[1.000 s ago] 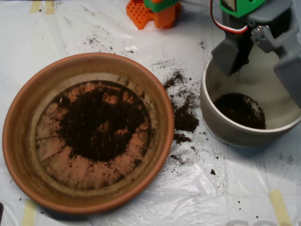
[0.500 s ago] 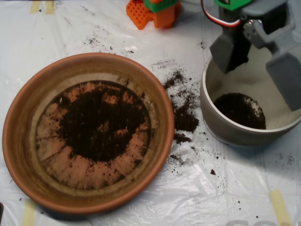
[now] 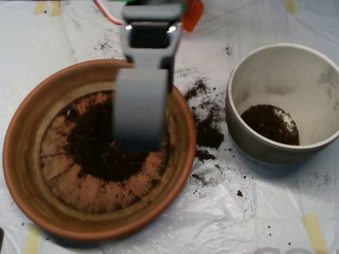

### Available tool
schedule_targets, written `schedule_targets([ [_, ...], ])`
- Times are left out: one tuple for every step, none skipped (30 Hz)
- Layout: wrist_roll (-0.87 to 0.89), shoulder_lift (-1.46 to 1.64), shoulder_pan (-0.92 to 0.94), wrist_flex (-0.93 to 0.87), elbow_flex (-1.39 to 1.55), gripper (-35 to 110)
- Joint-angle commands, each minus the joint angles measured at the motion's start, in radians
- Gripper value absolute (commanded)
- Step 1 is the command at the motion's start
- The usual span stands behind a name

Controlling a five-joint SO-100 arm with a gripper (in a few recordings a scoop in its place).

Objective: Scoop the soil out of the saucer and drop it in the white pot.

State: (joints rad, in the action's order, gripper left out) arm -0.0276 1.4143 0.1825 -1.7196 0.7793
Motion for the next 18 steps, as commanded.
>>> schedule_targets([
  [-0.035, 0.086, 0.161, 0.063, 0.091, 49],
  [-0.046, 0.08, 0.198, 0.086, 0.121, 49],
  [-0.06, 0.067, 0.23, 0.106, 0.15, 49],
  [-0.071, 0.055, 0.258, 0.127, 0.181, 49],
  [-0.083, 0.046, 0.282, 0.149, 0.215, 49],
  [-0.094, 0.041, 0.302, 0.178, 0.258, 49],
  [-0.107, 0.046, 0.318, 0.212, 0.313, 49],
  [-0.118, 0.052, 0.331, 0.242, 0.367, 49],
  [-0.129, 0.069, 0.341, 0.278, 0.431, 49],
  [-0.137, 0.094, 0.348, 0.327, 0.509, 49],
  [-0.147, 0.12, 0.354, 0.374, 0.586, 49],
  [-0.158, 0.143, 0.357, 0.413, 0.653, 49],
  [-0.166, 0.156, 0.357, 0.446, 0.71, 49],
  [-0.169, 0.164, 0.357, 0.472, 0.755, 49],
  [-0.17, 0.166, 0.36, 0.492, 0.782, 49],
  [-0.172, 0.163, 0.362, 0.508, 0.804, 49],
  [-0.175, 0.16, 0.364, 0.522, 0.824, 50],
  [-0.178, 0.153, 0.367, 0.528, 0.839, 50],
])
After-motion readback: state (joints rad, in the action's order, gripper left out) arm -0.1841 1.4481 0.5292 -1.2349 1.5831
